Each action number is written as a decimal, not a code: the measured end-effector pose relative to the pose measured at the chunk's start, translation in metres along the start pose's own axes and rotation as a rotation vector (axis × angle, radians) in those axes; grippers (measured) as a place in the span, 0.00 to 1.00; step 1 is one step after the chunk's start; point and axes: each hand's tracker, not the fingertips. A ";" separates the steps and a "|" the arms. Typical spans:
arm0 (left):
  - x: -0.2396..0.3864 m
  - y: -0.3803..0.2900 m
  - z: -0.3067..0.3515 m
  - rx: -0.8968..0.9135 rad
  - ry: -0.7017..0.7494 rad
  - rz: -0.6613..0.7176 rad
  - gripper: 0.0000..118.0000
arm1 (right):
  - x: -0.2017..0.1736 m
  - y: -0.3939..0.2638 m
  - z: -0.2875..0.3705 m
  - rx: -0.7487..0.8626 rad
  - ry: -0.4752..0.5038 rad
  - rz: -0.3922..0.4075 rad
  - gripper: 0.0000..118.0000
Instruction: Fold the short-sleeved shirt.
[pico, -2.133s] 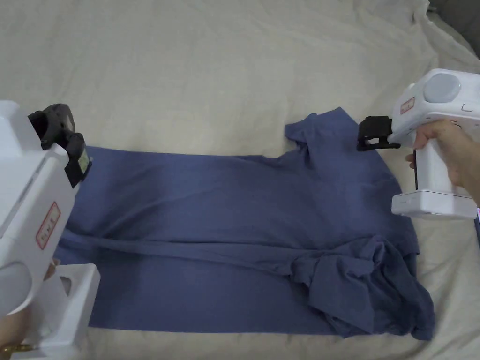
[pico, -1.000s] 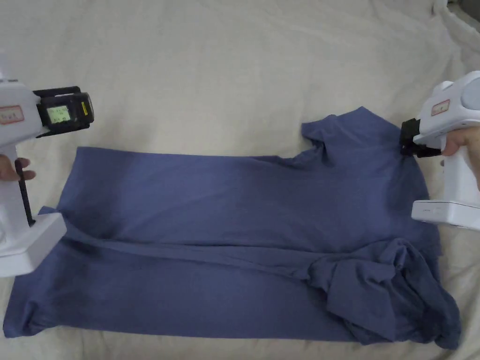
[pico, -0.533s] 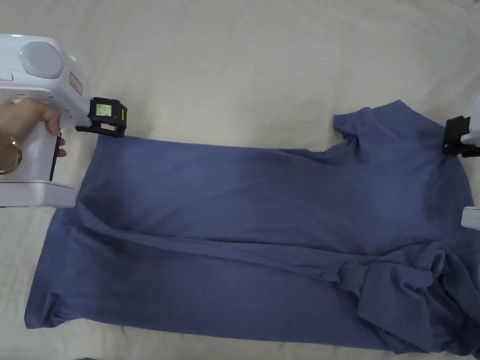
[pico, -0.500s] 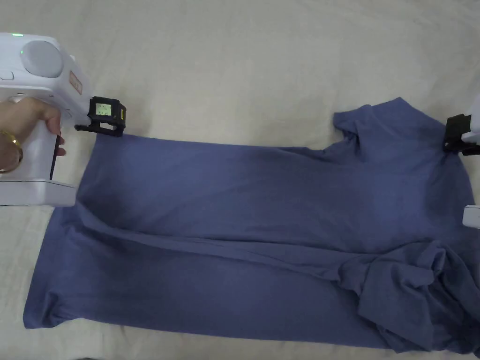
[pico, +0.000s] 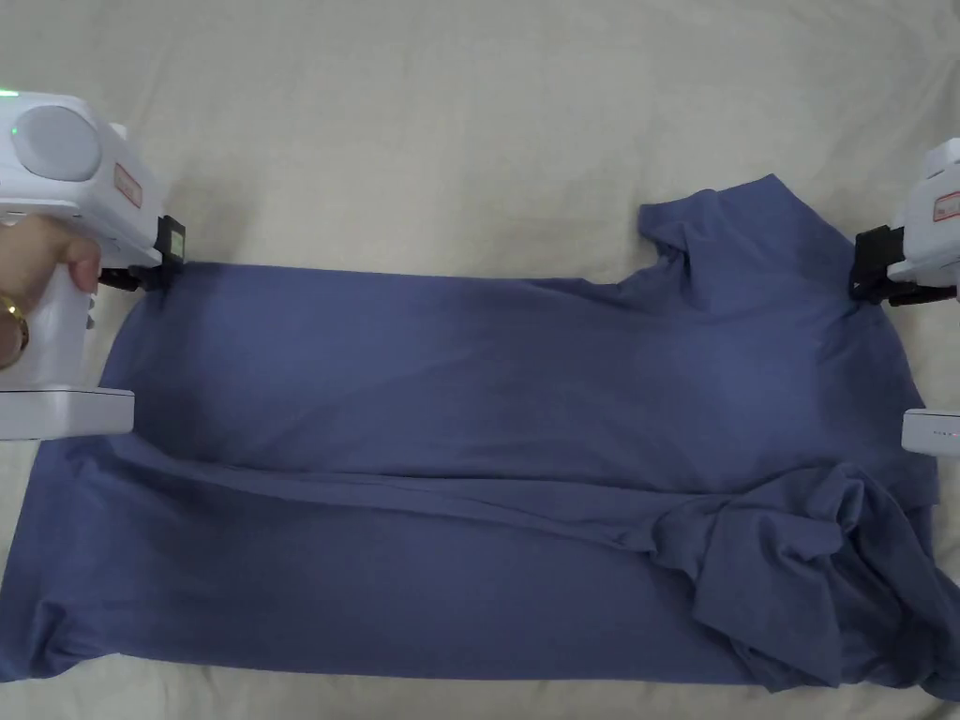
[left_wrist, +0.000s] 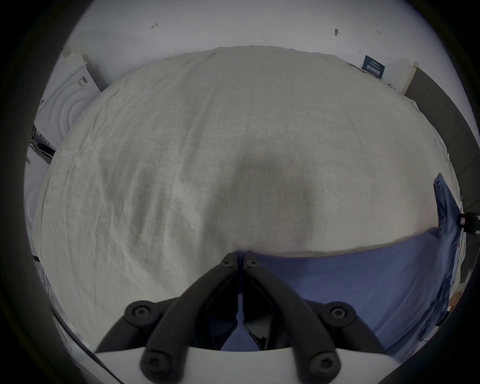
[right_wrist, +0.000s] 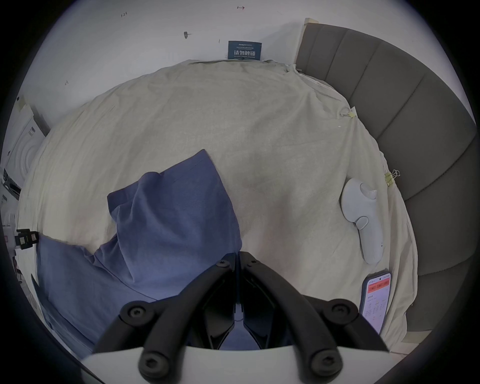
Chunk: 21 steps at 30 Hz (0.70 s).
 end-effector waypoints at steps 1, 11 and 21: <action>-0.003 0.002 0.003 0.013 -0.002 0.011 0.00 | 0.001 0.000 0.002 -0.001 -0.002 0.002 0.01; -0.042 -0.016 0.077 0.233 -0.126 0.168 0.00 | 0.015 -0.012 0.062 0.106 0.013 -0.048 0.01; -0.069 -0.082 0.159 0.350 -0.186 0.195 0.00 | 0.038 -0.072 0.151 0.228 0.082 -0.096 0.01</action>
